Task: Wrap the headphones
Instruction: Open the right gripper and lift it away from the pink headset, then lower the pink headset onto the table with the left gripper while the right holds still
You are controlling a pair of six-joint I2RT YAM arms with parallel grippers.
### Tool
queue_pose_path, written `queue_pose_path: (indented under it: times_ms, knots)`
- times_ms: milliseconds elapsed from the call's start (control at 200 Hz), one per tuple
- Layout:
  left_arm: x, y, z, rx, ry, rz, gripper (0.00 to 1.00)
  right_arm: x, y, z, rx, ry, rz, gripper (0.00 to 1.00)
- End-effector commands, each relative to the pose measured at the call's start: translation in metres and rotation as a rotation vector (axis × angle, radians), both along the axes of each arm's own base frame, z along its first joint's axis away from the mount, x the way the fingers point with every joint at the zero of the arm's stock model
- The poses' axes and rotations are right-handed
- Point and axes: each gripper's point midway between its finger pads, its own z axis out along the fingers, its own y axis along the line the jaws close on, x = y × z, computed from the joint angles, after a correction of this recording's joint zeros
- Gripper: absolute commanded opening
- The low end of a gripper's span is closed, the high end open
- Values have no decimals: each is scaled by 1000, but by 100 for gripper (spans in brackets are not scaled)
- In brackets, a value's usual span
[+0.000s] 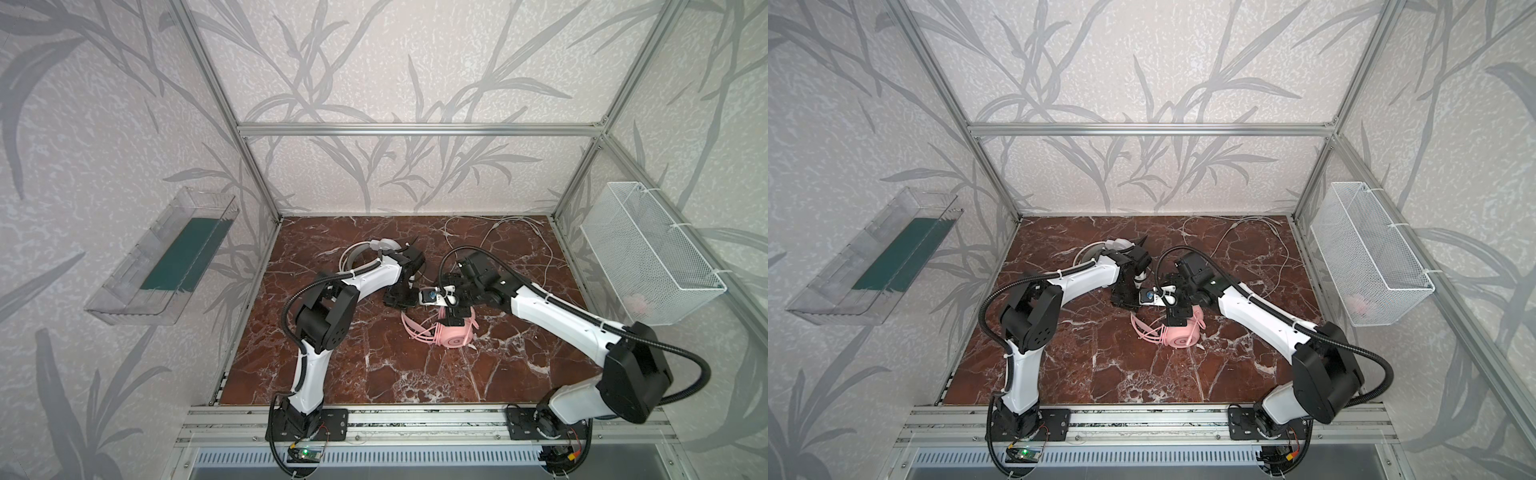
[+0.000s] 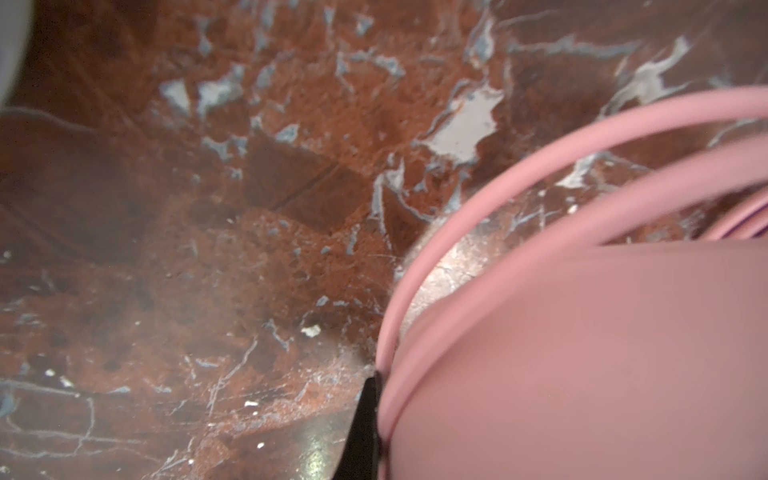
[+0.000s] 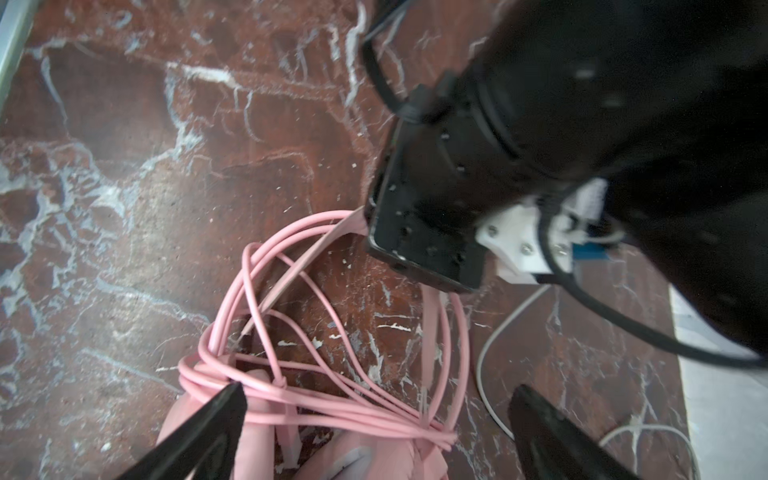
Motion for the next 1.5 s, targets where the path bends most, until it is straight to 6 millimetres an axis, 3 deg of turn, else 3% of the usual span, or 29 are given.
queue_pose_path:
  times_ms: [0,180,500,830,1140,1500]
  knots:
    - [-7,20,8,33,16,16,0,16,3,41,201,-65,-120,99]
    - [-13,40,12,70,22,33,0,37,-17,66,307,-121,-315,99]
    - [-32,95,12,179,46,112,0,56,-30,77,385,-119,-439,99]
    - [-42,154,21,306,67,185,0,71,-34,74,416,-63,-520,99]
    - [-61,192,22,462,127,101,0,72,-35,70,418,-60,-525,99]
    - [-66,230,28,561,139,89,0,74,-34,67,417,-55,-523,99]
